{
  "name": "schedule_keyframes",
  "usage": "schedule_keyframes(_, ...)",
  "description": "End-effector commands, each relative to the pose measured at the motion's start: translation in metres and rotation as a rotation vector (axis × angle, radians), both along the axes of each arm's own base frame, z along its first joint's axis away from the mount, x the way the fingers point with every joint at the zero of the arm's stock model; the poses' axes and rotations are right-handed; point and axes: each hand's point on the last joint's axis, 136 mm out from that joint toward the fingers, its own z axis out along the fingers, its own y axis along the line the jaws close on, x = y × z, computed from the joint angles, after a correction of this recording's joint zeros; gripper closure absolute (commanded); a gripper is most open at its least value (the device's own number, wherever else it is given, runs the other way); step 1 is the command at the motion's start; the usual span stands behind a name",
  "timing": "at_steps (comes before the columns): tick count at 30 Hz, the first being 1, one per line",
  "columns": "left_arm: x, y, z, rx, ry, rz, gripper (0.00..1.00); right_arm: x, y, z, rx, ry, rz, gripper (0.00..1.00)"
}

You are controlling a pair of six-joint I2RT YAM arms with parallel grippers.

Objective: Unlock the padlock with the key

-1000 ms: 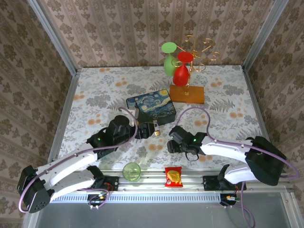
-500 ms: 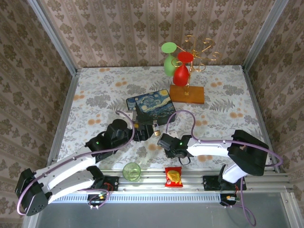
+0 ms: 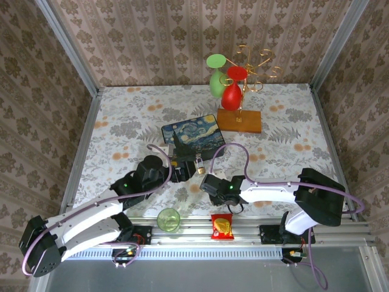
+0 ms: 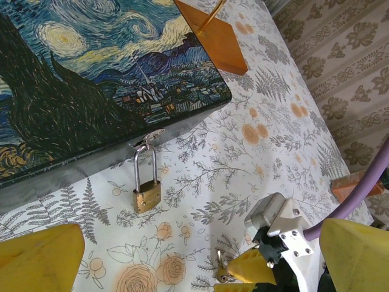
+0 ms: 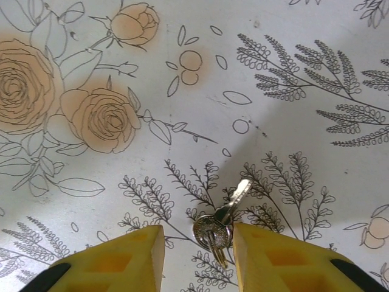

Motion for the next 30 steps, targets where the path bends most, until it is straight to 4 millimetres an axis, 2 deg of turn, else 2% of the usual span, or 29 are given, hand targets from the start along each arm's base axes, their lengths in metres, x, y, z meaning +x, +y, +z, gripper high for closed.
schedule_keyframes(1, -0.001, -0.005, 0.003, -0.035, 0.002, -0.009, 0.00, -0.001, -0.014, 0.000, -0.053, -0.008, -0.026, 0.64)
schedule_keyframes(6, -0.002, -0.005, 0.000, -0.041, 0.008, -0.005, 0.00, -0.001, -0.013, -0.005, -0.032, -0.019, -0.031, 0.66)
schedule_keyframes(11, -0.001, -0.003, -0.005, -0.036, 0.012, 0.006, 0.00, 0.002, -0.011, -0.013, -0.022, -0.026, -0.049, 0.75)
schedule_keyframes(17, -0.001, -0.002, -0.008, -0.017, 0.019, 0.006, 0.00, -0.003, -0.021, -0.019, -0.036, -0.016, -0.040, 0.80)
schedule_keyframes(19, 0.000, -0.003, -0.009, -0.017, 0.023, 0.009, 0.00, -0.005, -0.024, -0.020, -0.021, 0.000, -0.012, 0.85)
schedule_keyframes(22, 0.001, -0.008, -0.008, -0.022, 0.030, 0.001, 0.00, -0.006, -0.035, -0.021, -0.015, 0.029, 0.020, 0.88)
schedule_keyframes(27, 0.003, -0.020, -0.006, -0.031, 0.029, -0.018, 0.00, -0.007, -0.059, -0.015, -0.092, 0.051, 0.040, 0.79)
schedule_keyframes(30, 0.004, -0.025, -0.008, -0.037, 0.031, -0.022, 0.00, -0.005, -0.056, -0.010, -0.028, 0.065, 0.031, 0.70)
